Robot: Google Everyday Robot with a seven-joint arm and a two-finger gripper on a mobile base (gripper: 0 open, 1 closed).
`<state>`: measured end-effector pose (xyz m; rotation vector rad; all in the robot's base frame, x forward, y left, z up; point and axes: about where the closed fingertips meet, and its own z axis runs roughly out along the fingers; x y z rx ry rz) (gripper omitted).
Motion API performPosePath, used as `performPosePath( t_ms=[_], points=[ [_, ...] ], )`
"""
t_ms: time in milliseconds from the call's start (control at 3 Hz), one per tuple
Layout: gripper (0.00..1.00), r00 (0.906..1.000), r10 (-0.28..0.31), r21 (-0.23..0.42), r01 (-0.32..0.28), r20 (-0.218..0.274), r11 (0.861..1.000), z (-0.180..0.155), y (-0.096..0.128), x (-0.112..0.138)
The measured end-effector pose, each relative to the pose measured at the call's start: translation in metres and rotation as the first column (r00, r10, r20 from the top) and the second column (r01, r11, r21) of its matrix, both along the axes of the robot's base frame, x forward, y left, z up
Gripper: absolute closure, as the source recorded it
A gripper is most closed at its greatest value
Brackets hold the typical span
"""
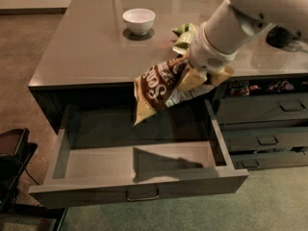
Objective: Pick brown chip bag from top drawer and place on counter
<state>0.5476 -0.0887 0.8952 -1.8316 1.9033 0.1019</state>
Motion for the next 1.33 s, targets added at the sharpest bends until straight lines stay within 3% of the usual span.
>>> performPosePath(
  t_ms=[333, 667, 1000, 1333],
  points=[
    [1.00, 0.9926, 0.035, 0.023, -0.038, 0.117, 0.999, 0.064, 0.014, 0.013],
    [1.00, 0.9926, 0.035, 0.023, -0.038, 0.117, 0.999, 0.064, 0.014, 0.013],
    [1.00, 0.9914, -0.002, 0.028, -0.002, 0.131, 1.000, 0.062, 0.015, 0.019],
    [1.00, 0.9859, -0.016, 0.040, 0.009, 0.166, 0.999, 0.062, 0.026, 0.043]
  ],
)
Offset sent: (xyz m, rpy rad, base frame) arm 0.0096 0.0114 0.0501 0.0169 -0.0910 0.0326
